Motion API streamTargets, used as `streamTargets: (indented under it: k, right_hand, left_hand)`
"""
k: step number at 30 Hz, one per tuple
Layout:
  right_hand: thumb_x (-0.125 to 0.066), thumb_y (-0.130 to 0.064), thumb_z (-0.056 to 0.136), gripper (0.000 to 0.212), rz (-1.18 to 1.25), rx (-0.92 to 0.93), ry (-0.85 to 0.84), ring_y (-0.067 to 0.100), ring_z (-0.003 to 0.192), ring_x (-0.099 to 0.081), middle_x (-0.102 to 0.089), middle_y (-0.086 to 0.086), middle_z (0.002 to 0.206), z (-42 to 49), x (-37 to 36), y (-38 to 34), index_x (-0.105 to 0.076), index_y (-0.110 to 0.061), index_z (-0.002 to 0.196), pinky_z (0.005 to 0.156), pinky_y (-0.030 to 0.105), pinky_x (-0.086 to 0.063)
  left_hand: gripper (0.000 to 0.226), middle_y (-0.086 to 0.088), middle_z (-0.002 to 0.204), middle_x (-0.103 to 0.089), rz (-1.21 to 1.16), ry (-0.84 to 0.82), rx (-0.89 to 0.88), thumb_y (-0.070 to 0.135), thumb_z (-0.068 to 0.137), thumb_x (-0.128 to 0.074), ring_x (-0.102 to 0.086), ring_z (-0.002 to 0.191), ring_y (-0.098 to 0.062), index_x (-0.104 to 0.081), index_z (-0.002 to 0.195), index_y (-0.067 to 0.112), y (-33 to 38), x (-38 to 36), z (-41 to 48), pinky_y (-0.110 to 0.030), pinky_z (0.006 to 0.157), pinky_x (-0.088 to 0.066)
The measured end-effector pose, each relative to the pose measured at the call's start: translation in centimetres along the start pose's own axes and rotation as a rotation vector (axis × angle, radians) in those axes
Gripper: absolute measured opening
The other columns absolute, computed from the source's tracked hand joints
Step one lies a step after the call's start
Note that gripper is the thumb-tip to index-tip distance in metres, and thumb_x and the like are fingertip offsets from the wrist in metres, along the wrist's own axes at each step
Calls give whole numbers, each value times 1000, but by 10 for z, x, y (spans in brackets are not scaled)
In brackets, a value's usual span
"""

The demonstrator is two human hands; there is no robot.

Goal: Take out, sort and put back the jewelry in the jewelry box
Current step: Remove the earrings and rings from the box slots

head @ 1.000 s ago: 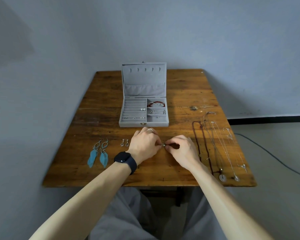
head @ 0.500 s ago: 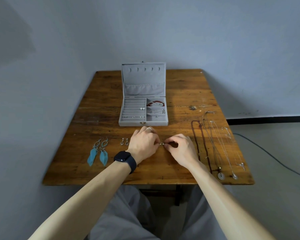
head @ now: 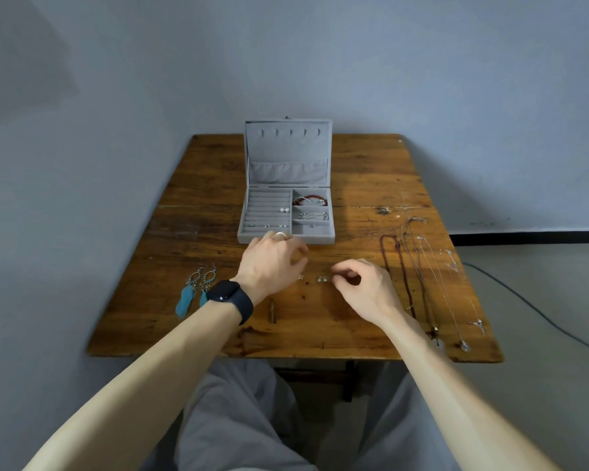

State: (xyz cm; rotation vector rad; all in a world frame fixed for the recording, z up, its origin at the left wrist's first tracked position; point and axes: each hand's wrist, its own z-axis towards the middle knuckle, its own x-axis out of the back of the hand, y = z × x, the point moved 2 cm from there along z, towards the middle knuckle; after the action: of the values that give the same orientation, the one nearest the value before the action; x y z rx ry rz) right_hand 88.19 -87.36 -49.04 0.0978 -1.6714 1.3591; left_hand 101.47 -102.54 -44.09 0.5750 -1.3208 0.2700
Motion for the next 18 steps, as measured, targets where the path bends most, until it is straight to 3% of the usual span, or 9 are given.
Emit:
streamTargets:
  k: [4, 10, 13, 18]
  right_hand:
    - [-64, -29, 96, 19, -60, 73, 74, -1, 103, -54, -70, -12, 114, 7, 9, -12, -73, -26, 112, 100, 30, -46]
    - [-62, -29, 96, 19, -56, 126, 92, 3, 108, -55, -69, -12, 117, 29, 10, -35, -72, -28, 113, 103, 32, -44]
    - [-63, -28, 96, 19, -77, 147, 74, 5, 108, -56, -67, -13, 116, 49, 1, -46, -72, -29, 113, 101, 31, -46]
    - [-61, -32, 96, 21, -159, 198, 57, 8, 108, -54, -62, -12, 115, 96, -17, -58, -71, -29, 114, 89, 20, -43]
  left_hand:
    - [32, -2, 120, -67, -20, 46, 42, 40, 98, -55, -58, 118, -24, -63, 127, 28, -27, 22, 9, -43, 95, -50]
    - [31, -3, 128, -65, -65, 71, 122, 35, 97, -58, -56, 122, -24, -63, 127, 28, -65, 35, 23, -45, 93, -53]
    - [30, -1, 130, -64, -72, 83, 135, 35, 96, -61, -55, 123, -21, -63, 126, 29, -76, 33, 34, -46, 97, -51]
    - [29, -1, 146, -49, -3, 148, 170, 36, 93, -64, -37, 140, -21, -67, 122, 31, -85, 21, 57, -43, 113, -33]
